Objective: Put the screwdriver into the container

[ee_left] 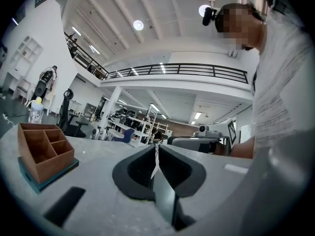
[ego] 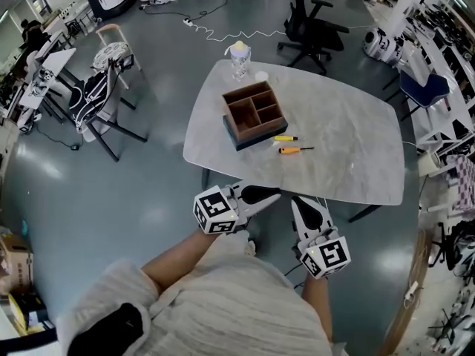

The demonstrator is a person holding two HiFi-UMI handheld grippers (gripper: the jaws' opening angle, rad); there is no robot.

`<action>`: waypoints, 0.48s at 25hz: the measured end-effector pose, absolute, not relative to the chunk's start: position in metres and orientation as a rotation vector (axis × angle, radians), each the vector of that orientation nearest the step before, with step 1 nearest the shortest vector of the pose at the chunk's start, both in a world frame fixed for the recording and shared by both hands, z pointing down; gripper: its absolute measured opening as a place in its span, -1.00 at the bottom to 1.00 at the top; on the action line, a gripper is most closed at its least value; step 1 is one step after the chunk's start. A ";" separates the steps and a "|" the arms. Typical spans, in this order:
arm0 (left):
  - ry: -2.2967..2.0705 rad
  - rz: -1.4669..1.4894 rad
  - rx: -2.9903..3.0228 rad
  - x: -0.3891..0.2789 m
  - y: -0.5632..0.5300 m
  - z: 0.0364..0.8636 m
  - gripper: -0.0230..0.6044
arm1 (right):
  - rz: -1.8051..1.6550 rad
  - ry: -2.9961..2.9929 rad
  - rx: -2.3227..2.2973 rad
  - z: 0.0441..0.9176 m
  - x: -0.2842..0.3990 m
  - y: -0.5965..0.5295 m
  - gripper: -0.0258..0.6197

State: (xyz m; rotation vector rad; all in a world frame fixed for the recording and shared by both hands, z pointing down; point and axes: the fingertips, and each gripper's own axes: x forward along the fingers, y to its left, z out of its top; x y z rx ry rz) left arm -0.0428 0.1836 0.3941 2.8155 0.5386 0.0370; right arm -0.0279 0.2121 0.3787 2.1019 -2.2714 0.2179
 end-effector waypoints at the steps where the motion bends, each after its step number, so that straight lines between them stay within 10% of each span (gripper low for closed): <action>1: 0.528 0.040 2.811 -0.040 0.179 0.396 -0.87 | 0.229 -2.287 2.090 0.380 -0.026 0.208 -0.88; 12: 0.459 0.099 2.807 -0.034 0.111 0.410 -0.87 | 0.279 -2.406 1.902 0.394 -0.005 0.144 -0.88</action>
